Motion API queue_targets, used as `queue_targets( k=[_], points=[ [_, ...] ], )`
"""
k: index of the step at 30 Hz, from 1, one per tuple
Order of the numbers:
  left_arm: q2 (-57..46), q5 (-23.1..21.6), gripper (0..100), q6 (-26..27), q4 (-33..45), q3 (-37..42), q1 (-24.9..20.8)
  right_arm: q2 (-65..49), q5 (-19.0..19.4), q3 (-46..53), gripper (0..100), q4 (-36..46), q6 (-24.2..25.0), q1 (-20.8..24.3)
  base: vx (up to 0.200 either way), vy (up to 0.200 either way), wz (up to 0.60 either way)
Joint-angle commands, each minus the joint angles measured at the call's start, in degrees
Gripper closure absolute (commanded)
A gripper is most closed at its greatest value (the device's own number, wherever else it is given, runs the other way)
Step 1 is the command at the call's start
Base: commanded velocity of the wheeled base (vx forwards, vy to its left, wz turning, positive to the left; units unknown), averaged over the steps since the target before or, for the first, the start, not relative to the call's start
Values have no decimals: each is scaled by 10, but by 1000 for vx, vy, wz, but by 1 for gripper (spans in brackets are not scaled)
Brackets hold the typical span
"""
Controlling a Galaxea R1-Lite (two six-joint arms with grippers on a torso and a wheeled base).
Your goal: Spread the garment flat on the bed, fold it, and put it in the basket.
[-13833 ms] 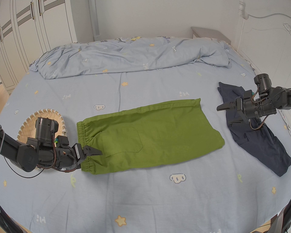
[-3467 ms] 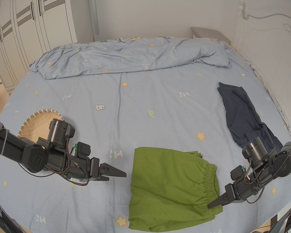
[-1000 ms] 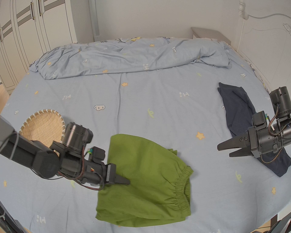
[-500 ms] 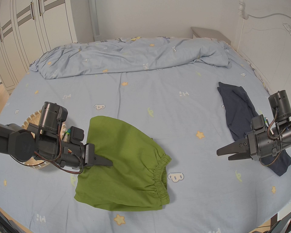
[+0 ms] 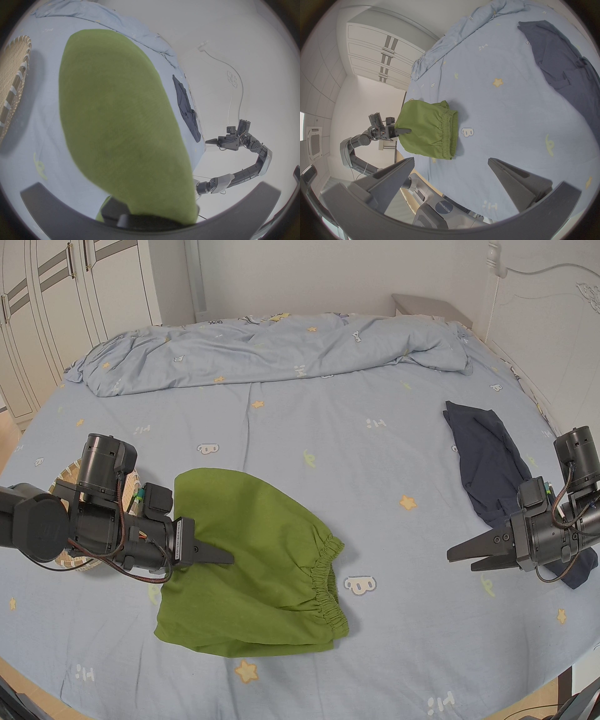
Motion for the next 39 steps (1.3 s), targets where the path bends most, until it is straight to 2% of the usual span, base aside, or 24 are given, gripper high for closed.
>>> queue_targets(
  k=[1,24,26,32,33,35,36,38,39],
  points=[
    [-1,0,100,1,0,-6,4,0,0,1,0,0,0,1,0,200,0],
    [1,0,100,23,1,-2,10,-3,0,1,0,0,0,4,0,200,0],
    [1,0,100,27,1,-1,9,-4,-1,1,0,0,0,4,0,0,0],
    [0,4,100,68,1,-4,-4,-14,-1,0,0,1,0,2,0,0,0],
    [1,10,100,87,1,-8,-11,-19,-1,-1,0,1,0,2,0,0,0],
    [1,10,100,87,1,-8,-11,-19,-1,-1,0,1,0,2,0,0,0],
    [8,15,100,139,1,-23,-28,-21,-1,-1,0,2,0,3,0,0,0],
    [8,15,100,139,1,-23,-28,-21,-1,-1,0,2,0,3,0,0,0],
    [10,16,100,188,1,-37,-40,-24,-1,-1,0,1,0,3,0,0,0]
  ],
)
